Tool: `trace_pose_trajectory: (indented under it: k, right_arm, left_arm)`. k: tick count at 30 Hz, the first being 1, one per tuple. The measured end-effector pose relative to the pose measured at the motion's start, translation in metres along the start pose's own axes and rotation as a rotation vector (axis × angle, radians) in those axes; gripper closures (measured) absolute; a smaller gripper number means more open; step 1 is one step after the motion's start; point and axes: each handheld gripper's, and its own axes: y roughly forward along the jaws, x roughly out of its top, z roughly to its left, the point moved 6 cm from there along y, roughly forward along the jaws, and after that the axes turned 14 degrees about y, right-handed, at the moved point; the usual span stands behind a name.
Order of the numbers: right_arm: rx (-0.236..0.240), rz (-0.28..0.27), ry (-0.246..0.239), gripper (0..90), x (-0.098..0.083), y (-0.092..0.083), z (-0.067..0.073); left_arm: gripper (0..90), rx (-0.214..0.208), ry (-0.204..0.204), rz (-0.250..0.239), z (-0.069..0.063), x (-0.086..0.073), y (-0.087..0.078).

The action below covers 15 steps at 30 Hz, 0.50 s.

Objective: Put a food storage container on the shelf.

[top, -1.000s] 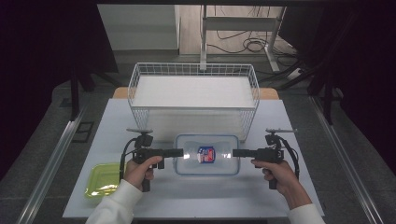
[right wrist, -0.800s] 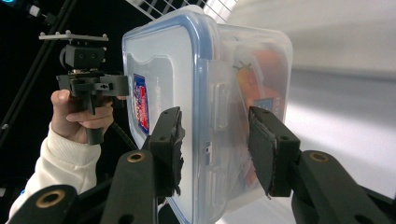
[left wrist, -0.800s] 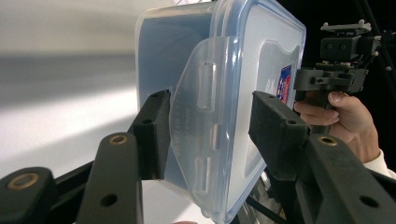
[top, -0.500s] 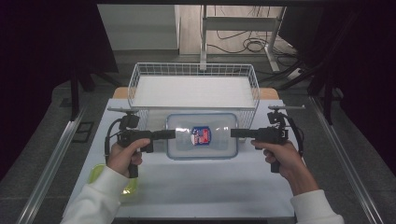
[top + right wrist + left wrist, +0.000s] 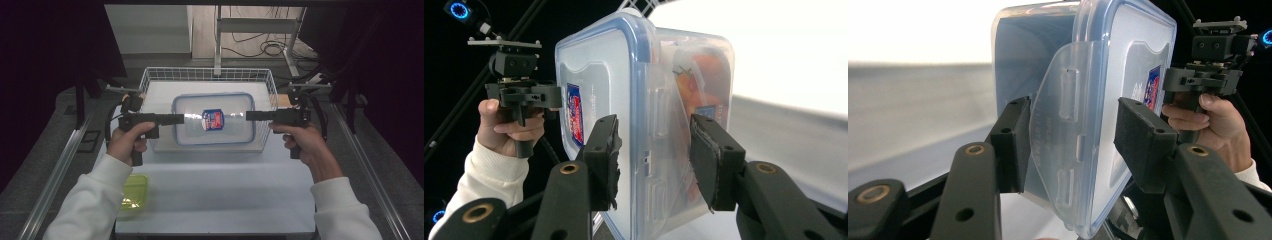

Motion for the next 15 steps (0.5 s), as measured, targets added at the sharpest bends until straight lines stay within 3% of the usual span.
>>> trace_pose_trajectory:
  k: [7,15]
  right_arm:
    - [-0.006,-0.016,-0.014,56.1,0.032,0.003,0.009]
    - [0.000,-0.039,0.003,56.1,0.067,0.017,-0.001]
  left_arm:
    - [49.7,-0.016,0.007,-0.008,0.014,0.029,0.001]
    - [49.7,-0.013,-0.007,-0.005,0.041,0.058,0.011]
